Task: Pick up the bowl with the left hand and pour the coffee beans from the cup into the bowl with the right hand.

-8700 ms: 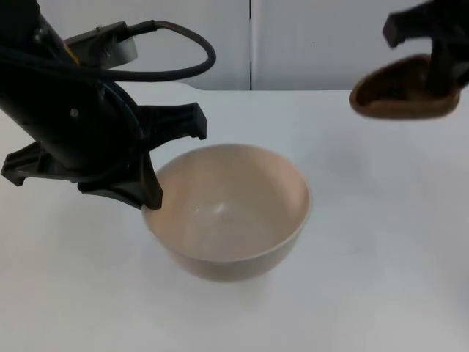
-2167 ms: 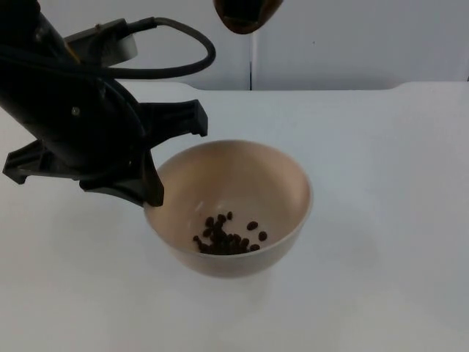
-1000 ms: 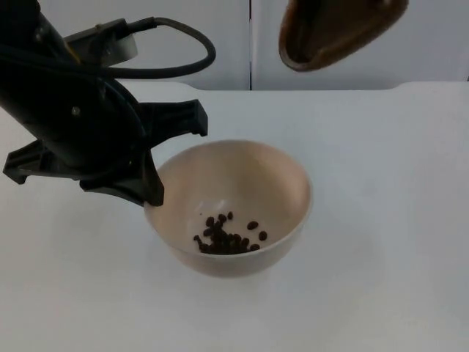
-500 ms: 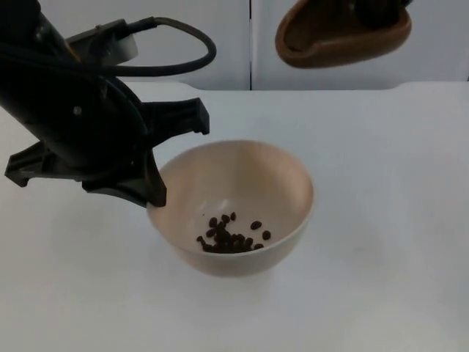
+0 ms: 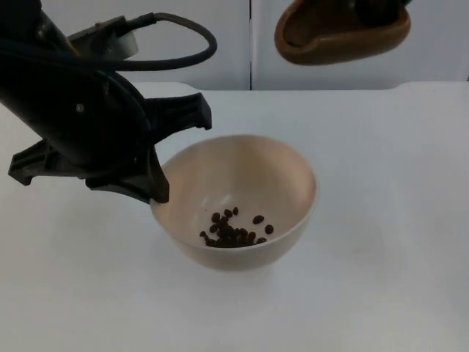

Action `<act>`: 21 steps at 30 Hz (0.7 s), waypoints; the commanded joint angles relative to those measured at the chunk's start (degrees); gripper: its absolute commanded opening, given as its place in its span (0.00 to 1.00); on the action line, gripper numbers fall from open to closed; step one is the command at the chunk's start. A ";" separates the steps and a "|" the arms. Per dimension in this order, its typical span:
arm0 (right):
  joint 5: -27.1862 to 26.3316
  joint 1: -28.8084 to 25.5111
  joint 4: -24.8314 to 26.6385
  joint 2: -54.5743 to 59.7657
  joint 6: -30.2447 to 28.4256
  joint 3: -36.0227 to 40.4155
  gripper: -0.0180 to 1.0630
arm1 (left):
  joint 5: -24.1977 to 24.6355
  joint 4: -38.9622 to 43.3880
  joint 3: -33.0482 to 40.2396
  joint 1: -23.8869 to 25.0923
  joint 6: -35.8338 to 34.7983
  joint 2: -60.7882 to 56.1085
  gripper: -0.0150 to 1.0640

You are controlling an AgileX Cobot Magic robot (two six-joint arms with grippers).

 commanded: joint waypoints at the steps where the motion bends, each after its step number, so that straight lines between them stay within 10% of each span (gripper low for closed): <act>1: -0.30 -0.28 -0.09 -0.61 -0.75 -0.33 0.02 | -1.30 3.26 0.01 0.15 -0.09 -0.94 0.01; 21: -16.20 -9.96 4.76 -0.50 0.80 16.11 0.02 | -2.27 3.70 0.11 11.11 -0.09 -0.84 0.01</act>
